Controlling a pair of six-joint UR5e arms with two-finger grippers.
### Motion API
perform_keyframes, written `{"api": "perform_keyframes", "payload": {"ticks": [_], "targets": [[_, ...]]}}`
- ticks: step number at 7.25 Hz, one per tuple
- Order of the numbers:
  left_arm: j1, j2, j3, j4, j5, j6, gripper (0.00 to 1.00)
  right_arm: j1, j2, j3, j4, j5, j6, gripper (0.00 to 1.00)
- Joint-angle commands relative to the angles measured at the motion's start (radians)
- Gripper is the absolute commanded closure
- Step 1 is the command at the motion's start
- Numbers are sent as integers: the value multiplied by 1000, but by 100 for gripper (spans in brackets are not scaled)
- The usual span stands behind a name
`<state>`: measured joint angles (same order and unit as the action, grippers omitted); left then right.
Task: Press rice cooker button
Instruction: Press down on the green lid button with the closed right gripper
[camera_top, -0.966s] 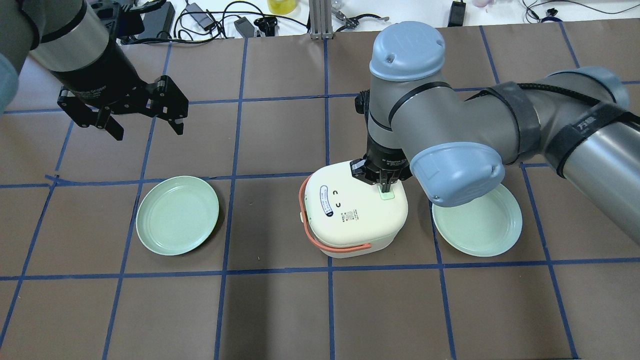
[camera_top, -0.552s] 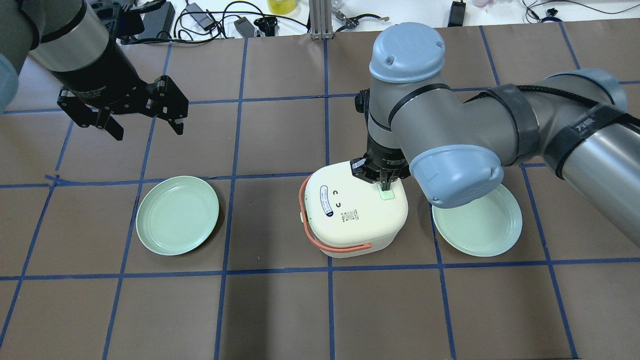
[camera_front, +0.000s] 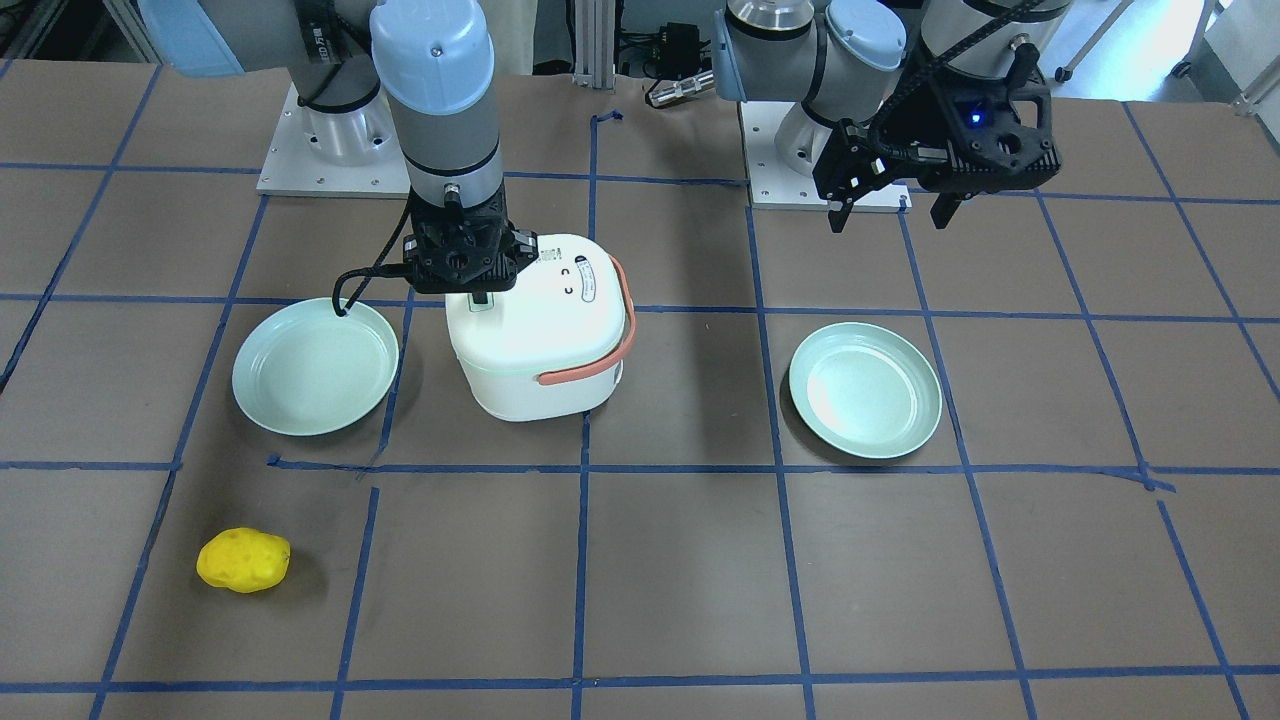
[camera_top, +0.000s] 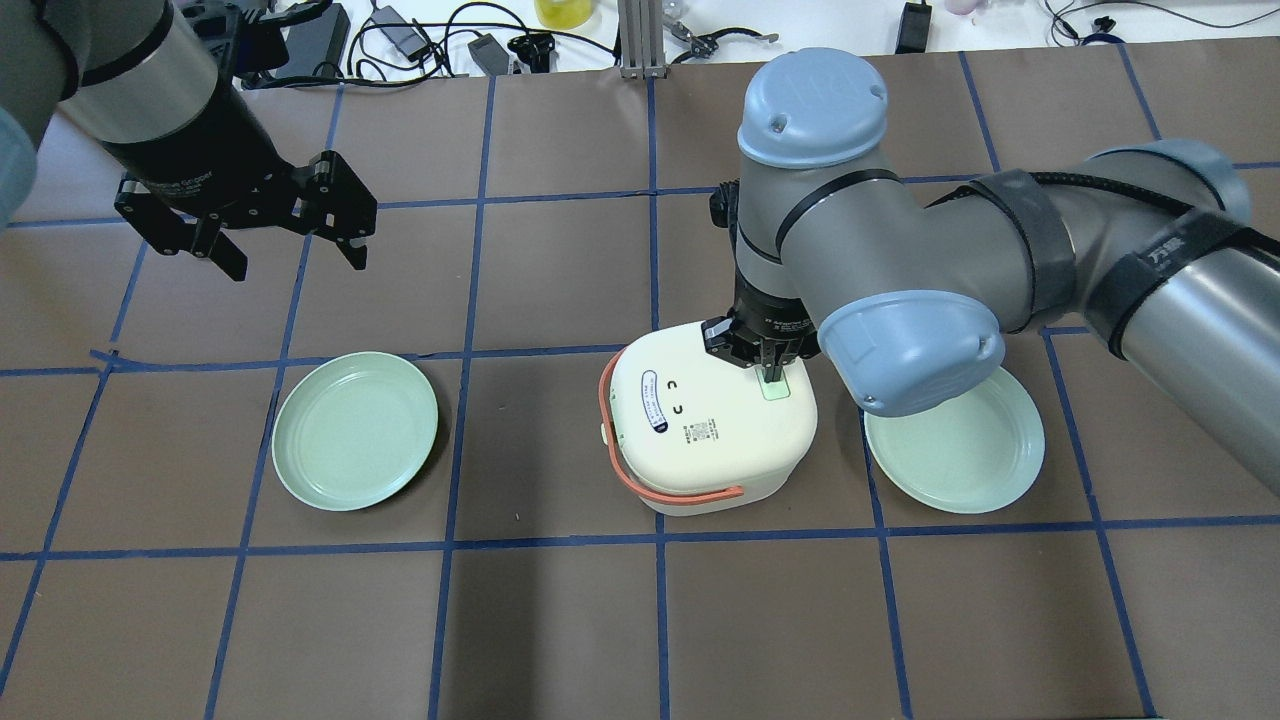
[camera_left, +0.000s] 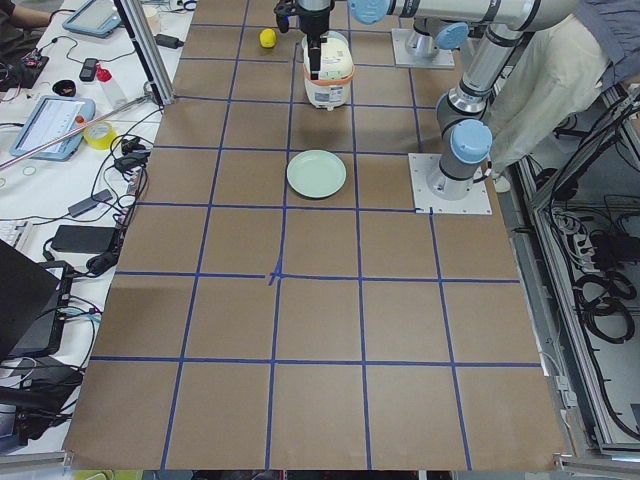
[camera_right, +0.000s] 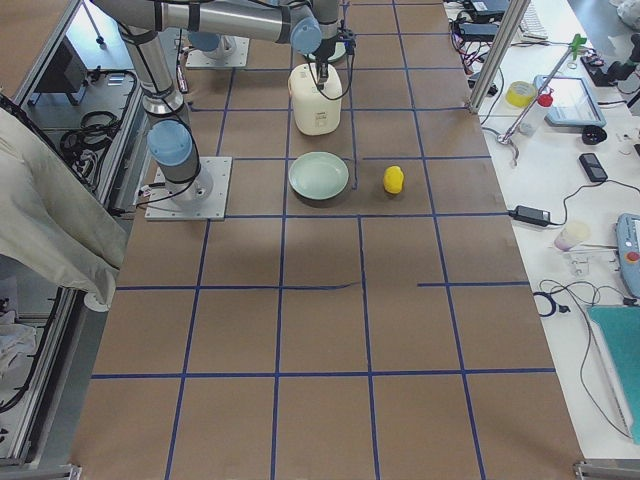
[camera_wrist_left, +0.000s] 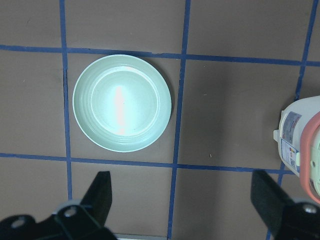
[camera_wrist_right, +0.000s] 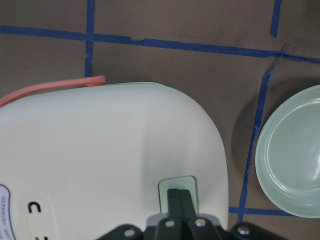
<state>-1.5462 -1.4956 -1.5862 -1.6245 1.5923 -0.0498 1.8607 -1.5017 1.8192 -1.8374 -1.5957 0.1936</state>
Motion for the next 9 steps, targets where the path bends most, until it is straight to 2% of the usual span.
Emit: {"api": "perform_keyframes", "payload": {"ticks": [1,7,9], "targets": [[0,0,0,0,0,1,0,0,1,0,1,3,1,95],[0,0,0,0,0,-1,0,2,3,6,12,7,-2,88],[0,0,0,0,0,-1,0,-5,-8,-40,7,-7,6,29]]}}
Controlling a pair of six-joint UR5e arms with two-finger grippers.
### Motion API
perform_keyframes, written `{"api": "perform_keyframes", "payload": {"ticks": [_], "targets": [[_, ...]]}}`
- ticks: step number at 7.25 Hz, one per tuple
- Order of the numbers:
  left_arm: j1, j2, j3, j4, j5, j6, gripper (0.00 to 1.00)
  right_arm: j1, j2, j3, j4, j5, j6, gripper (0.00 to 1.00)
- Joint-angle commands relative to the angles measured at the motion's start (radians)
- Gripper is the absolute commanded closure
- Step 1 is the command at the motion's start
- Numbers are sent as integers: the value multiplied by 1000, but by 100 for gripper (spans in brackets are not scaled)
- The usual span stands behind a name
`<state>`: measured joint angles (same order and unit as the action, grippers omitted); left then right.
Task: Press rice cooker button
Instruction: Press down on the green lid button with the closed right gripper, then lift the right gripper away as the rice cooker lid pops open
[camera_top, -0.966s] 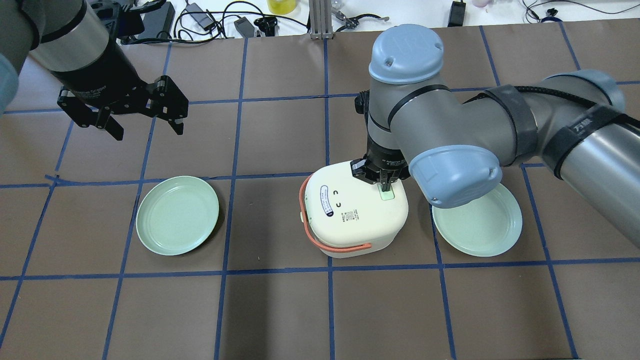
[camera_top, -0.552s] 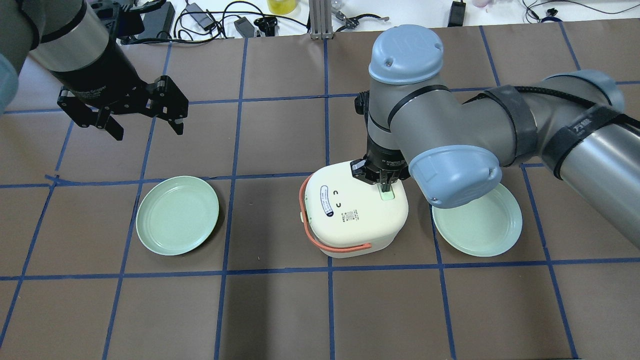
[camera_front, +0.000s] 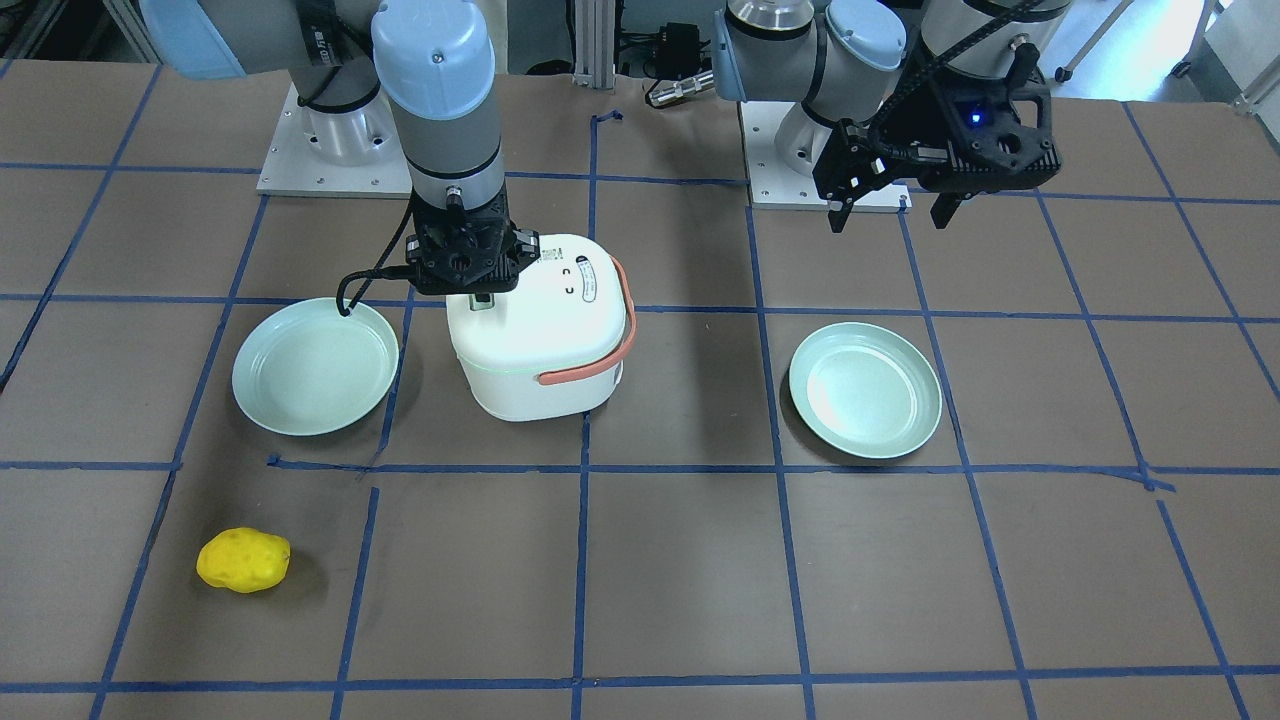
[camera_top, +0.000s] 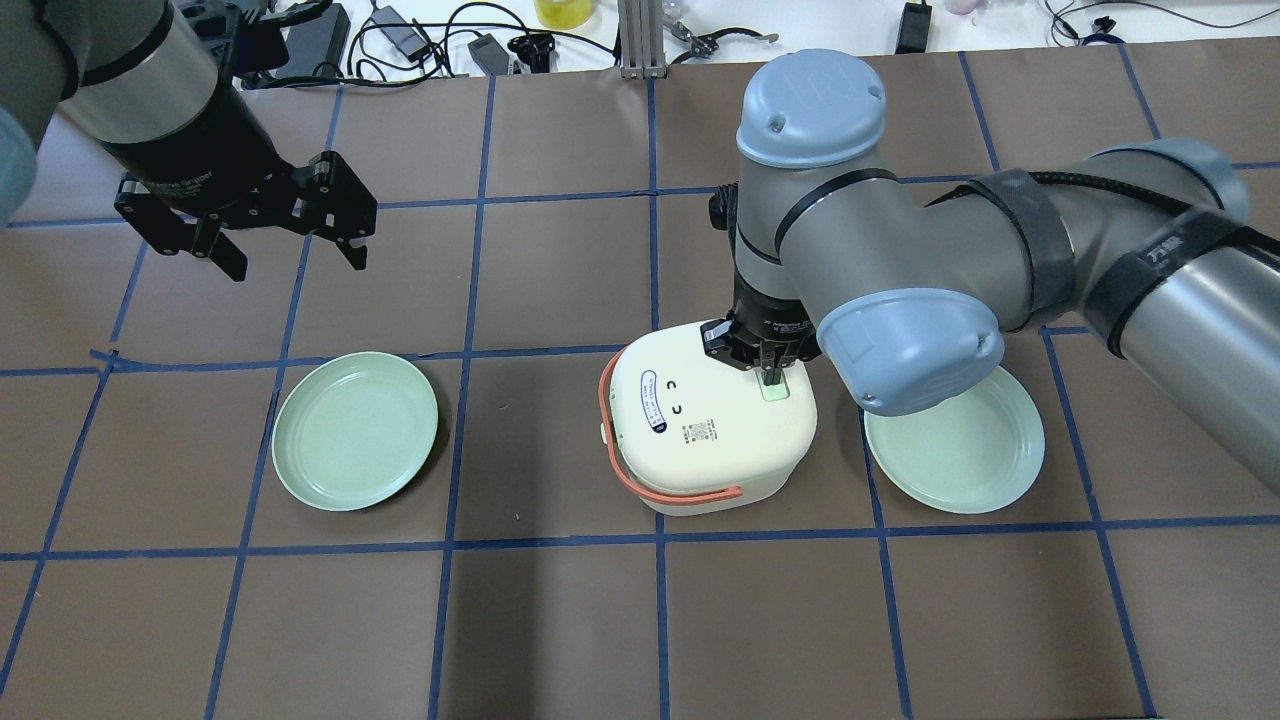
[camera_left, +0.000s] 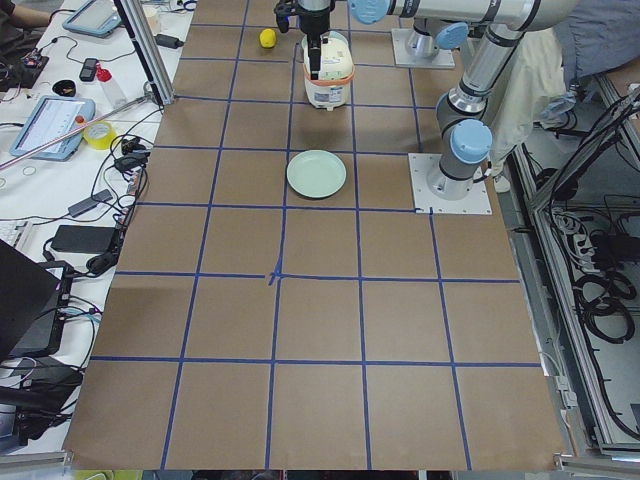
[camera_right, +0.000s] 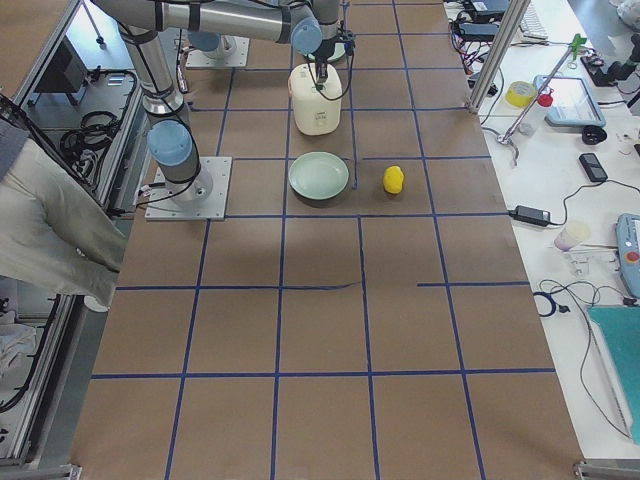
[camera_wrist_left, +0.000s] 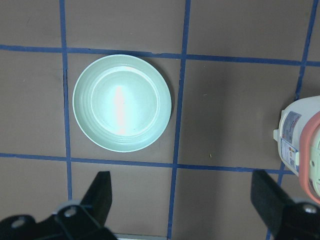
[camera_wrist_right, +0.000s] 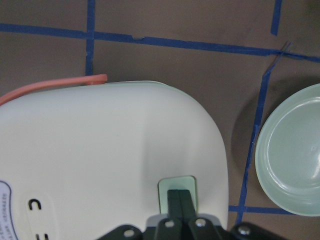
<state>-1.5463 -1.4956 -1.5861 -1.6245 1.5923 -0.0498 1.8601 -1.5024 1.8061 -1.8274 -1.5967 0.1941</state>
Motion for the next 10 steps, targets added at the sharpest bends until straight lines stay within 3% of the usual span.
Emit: {"api": "perform_keyframes", "payload": {"ticks": [1,5,10], "targets": [[0,0,0,0,0,1,0,-12,-7,-80,7,-18,7,0],[0,0,0,0,0,1,0,-155,-7,-285,161,-22,-24,0],[0,0,0,0,0,1,0,-349,-9,-393,168,23,-237,0]]}}
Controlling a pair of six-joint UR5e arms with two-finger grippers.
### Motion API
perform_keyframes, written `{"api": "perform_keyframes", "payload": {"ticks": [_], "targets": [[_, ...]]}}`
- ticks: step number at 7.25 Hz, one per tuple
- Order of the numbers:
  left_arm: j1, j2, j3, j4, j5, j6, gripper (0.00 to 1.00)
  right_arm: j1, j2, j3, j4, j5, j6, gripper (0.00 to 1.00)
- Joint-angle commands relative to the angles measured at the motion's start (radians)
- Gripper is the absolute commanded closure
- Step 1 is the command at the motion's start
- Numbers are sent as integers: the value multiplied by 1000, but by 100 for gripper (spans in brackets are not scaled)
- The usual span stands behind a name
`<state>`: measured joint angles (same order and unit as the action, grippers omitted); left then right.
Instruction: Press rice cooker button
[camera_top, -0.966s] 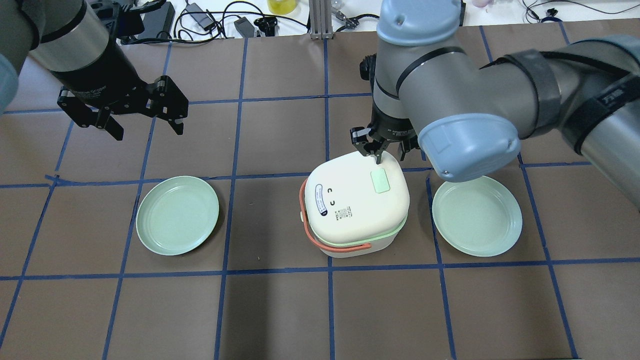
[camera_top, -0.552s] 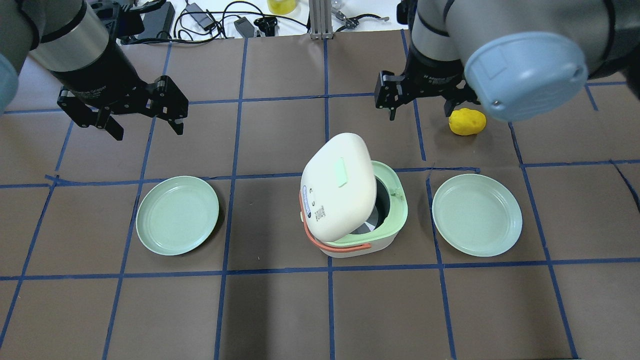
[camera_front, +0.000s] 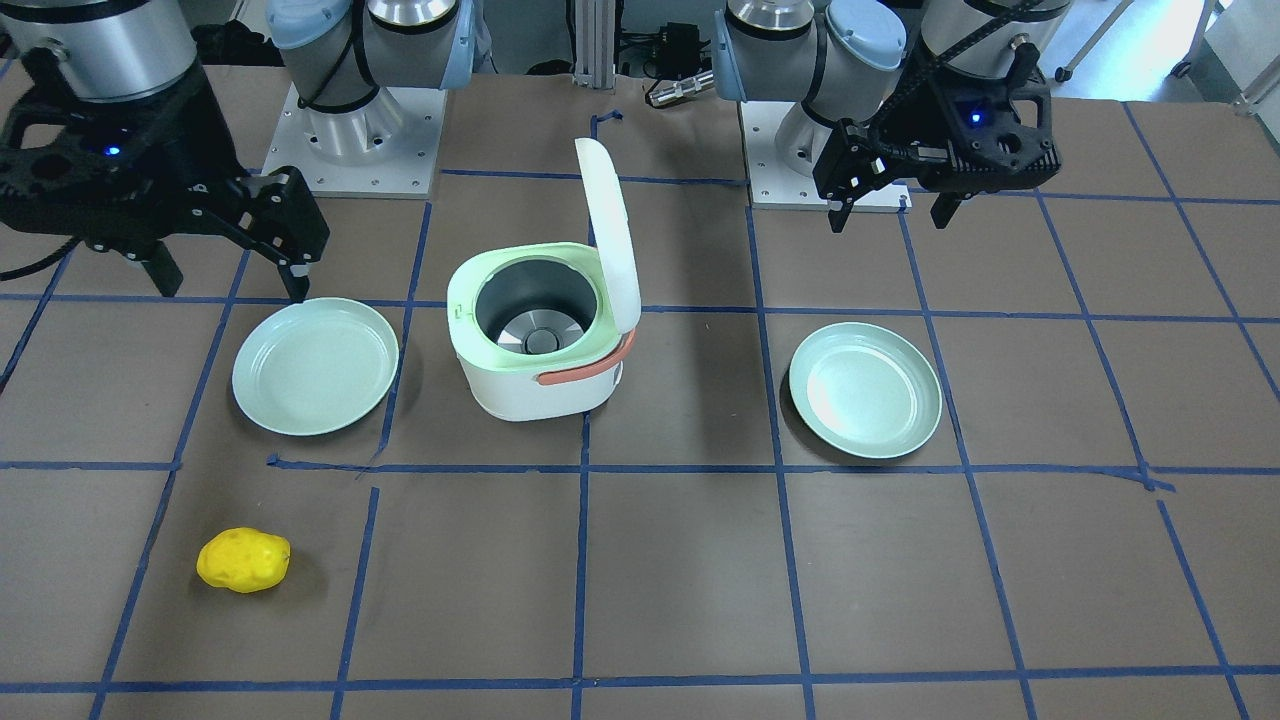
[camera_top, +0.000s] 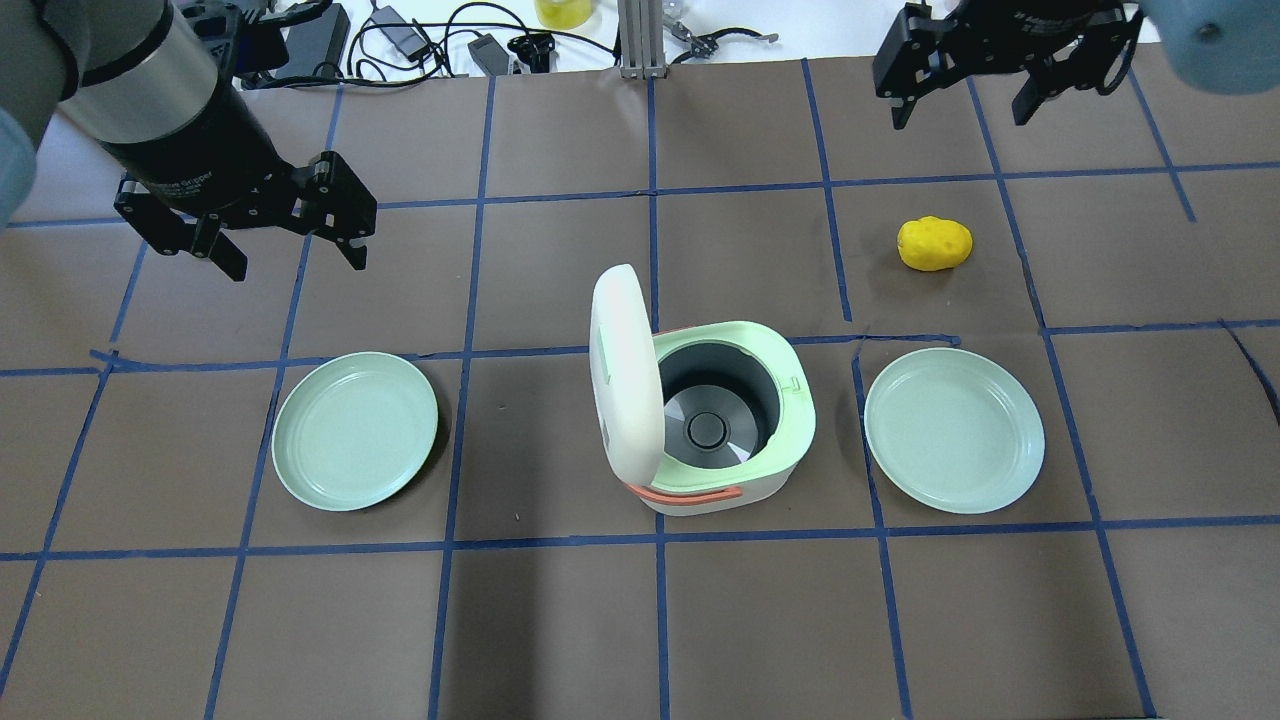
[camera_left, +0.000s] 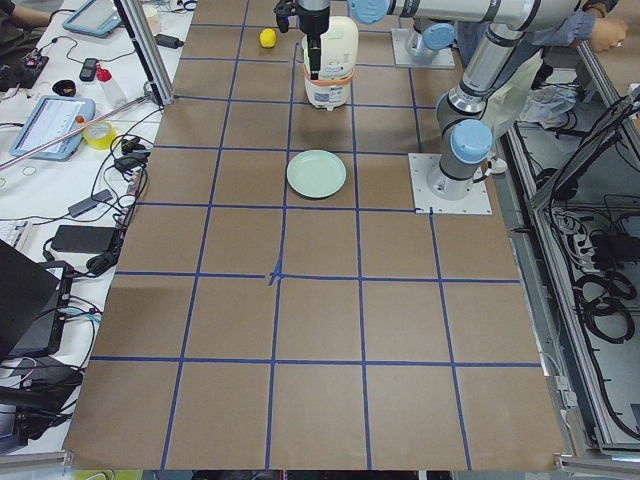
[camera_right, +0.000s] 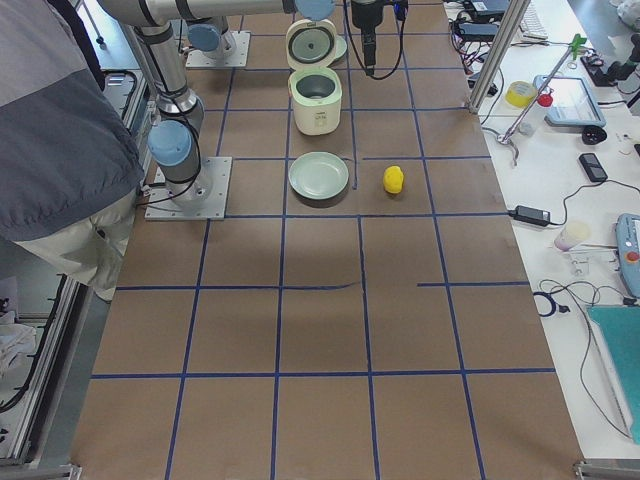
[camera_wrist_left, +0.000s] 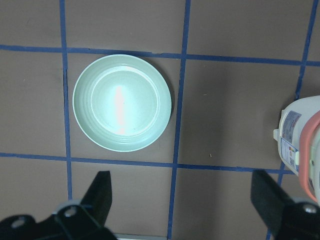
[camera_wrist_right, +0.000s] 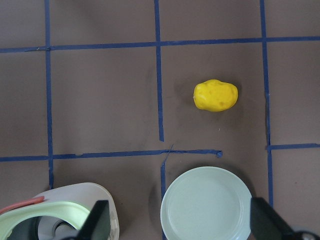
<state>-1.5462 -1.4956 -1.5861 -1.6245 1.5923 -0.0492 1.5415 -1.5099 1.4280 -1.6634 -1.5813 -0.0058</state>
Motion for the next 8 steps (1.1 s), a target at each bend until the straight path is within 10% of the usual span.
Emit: {"api": "perform_keyframes", "payload": {"ticks": [1,8], "targets": [[0,0,0,0,0,-1,0,-31,-1,-14,5,7,-27,0],[0,0,0,0,0,-1,0,-29,-4,-8,17,9,-25,0]]}}
